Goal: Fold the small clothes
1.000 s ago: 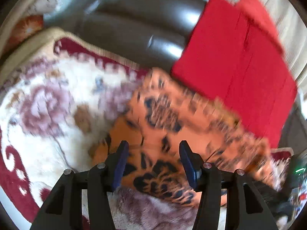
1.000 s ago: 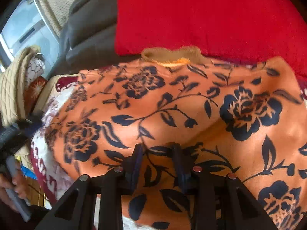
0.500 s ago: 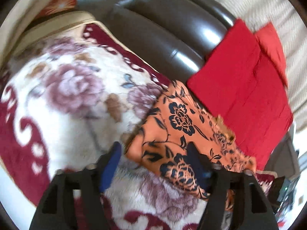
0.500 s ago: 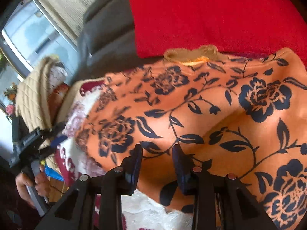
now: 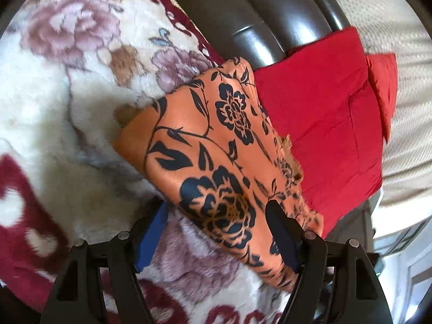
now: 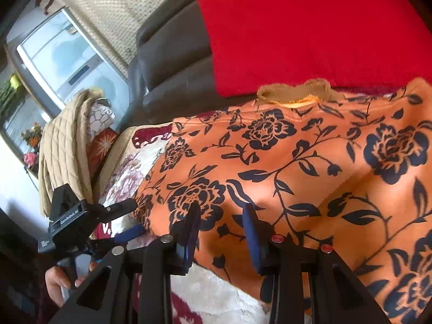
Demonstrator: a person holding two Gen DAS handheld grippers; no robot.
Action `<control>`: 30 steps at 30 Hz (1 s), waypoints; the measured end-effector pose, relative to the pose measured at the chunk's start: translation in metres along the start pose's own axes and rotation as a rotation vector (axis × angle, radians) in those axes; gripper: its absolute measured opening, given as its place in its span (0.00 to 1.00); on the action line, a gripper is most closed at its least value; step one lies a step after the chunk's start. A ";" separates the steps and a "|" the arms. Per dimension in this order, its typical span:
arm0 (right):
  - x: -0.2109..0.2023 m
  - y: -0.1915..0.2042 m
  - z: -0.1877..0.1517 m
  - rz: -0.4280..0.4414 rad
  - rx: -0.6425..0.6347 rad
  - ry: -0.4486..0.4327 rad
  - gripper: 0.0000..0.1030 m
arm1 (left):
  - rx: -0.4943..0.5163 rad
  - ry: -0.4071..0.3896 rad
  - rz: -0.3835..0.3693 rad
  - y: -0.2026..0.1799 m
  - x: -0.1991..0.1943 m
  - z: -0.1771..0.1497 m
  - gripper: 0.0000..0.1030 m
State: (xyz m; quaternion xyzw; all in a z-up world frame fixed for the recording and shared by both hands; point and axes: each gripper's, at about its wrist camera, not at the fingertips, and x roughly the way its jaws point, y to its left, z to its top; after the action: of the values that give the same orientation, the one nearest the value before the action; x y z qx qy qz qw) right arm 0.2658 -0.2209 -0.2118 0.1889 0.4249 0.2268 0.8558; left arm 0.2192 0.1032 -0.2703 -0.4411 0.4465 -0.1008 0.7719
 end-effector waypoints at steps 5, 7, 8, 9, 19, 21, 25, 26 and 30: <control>0.030 -0.003 -0.005 -0.081 -0.042 0.088 0.32 | -0.050 -0.080 -0.041 0.005 0.003 0.011 0.72; 0.029 -0.004 -0.005 -0.075 -0.035 0.092 0.32 | -0.028 -0.095 -0.049 0.001 0.004 0.014 0.65; 0.029 -0.006 -0.005 -0.066 -0.027 0.092 0.32 | -0.004 -0.104 -0.045 -0.002 0.005 0.015 0.50; 0.028 -0.007 -0.004 -0.058 -0.020 0.092 0.32 | 0.016 -0.113 -0.037 -0.006 0.007 0.016 0.35; 0.021 -0.016 -0.007 0.005 0.022 0.096 0.32 | 0.308 -0.206 -0.033 -0.053 -0.003 0.009 0.15; 0.008 -0.025 -0.003 0.028 0.066 0.089 0.32 | 0.411 -0.234 -0.039 -0.071 -0.007 0.003 0.14; -0.033 -0.048 0.005 0.031 0.131 -0.050 0.31 | 0.624 -0.270 -0.030 -0.108 -0.010 -0.019 0.14; -0.043 -0.055 0.006 0.042 0.156 -0.083 0.32 | 0.686 -0.273 -0.026 -0.119 -0.009 -0.028 0.14; -0.074 -0.086 0.007 0.091 0.257 -0.183 0.35 | 0.881 -0.253 -0.042 -0.155 0.005 -0.065 0.14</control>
State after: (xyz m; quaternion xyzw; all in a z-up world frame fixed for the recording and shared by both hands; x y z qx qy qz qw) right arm 0.2515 -0.3335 -0.2054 0.3358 0.3614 0.1910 0.8486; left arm 0.2080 -0.0298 -0.1673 -0.0885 0.2540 -0.2421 0.9322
